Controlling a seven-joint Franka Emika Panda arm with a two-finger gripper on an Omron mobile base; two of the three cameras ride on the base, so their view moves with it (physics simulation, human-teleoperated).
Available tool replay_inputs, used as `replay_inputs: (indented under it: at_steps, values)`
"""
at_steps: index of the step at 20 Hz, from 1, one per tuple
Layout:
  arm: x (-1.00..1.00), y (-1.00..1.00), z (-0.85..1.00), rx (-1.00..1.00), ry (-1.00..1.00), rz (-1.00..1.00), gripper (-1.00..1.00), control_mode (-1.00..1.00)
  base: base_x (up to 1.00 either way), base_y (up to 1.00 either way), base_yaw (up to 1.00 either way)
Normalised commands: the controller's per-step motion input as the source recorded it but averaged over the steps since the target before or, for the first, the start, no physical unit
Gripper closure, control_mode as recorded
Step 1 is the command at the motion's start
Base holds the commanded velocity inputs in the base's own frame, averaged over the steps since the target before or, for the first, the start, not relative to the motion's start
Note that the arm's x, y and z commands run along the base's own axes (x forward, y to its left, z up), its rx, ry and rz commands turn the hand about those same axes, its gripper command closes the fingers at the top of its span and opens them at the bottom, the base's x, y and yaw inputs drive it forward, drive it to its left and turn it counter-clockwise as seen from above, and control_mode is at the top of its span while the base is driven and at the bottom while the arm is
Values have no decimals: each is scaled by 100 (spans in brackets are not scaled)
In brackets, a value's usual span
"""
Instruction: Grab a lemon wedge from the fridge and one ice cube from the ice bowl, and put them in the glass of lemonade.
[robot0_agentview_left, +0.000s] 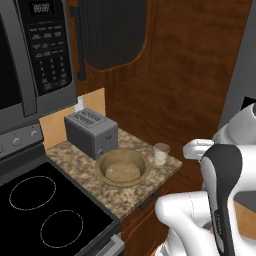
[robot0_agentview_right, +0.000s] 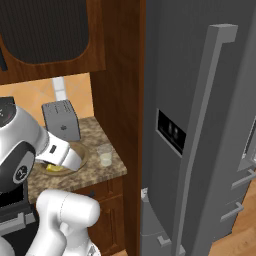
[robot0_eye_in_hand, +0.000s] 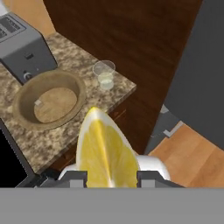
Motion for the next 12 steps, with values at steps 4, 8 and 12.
replay_inputs:
  at_steps: [4,8,12]
  values:
    - [23,0,-6,0,1,-10,100,-100,0,0,0]
    - [55,0,-11,0,3,-23,100,-100,0,0,0]
    - [96,0,-14,0,9,-16,100,-100,0,0,0]
